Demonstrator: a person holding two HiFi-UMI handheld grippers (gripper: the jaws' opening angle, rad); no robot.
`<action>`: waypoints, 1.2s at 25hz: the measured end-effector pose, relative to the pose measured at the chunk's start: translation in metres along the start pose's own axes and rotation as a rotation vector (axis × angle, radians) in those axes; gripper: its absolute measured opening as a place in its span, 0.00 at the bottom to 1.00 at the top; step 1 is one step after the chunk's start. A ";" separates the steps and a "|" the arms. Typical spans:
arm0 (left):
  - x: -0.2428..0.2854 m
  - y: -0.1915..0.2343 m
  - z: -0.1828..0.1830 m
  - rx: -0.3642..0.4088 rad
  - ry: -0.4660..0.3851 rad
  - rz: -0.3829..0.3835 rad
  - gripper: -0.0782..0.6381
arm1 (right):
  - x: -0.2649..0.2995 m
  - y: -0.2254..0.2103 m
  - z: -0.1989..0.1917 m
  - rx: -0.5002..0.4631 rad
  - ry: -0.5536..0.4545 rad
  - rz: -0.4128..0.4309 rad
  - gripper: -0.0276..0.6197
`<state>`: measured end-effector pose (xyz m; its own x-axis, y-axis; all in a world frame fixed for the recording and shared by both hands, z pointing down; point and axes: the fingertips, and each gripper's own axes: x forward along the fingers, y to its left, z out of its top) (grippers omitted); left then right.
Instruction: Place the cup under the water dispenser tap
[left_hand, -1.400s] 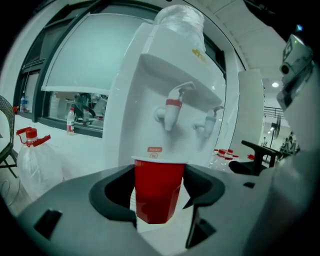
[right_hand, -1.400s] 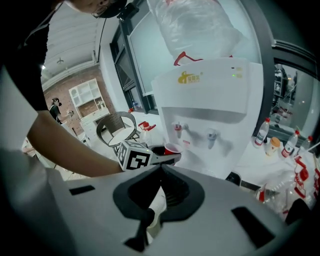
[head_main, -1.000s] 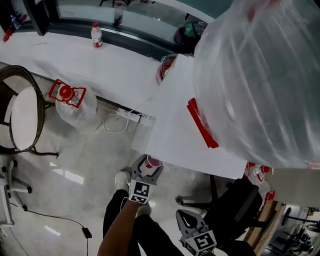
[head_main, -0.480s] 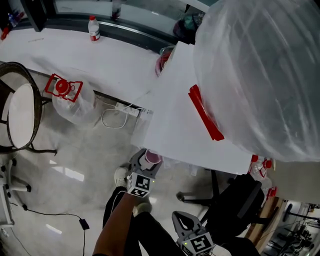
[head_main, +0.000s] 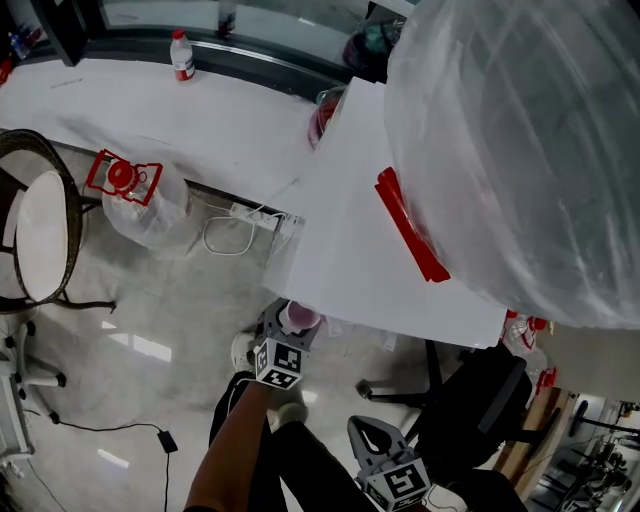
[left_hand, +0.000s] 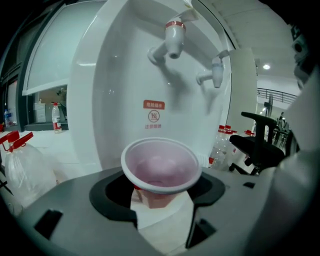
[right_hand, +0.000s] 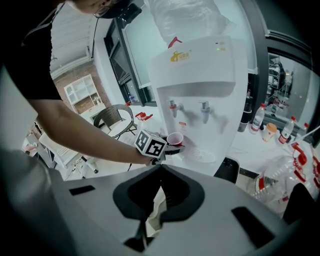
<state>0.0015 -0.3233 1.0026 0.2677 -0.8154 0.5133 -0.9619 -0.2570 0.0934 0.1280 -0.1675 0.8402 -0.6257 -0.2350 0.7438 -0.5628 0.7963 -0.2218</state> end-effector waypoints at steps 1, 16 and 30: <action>0.001 0.000 0.000 0.005 0.001 -0.004 0.52 | 0.001 0.000 0.002 0.006 -0.003 -0.002 0.04; 0.014 -0.002 0.003 -0.021 -0.001 -0.034 0.53 | 0.004 0.012 -0.002 0.003 0.004 0.024 0.04; -0.014 -0.008 -0.017 -0.036 0.005 -0.022 0.60 | -0.016 0.022 -0.020 0.002 0.027 0.039 0.04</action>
<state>0.0045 -0.3004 1.0093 0.2882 -0.8074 0.5149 -0.9573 -0.2556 0.1349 0.1366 -0.1351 0.8362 -0.6329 -0.1885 0.7509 -0.5391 0.8035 -0.2526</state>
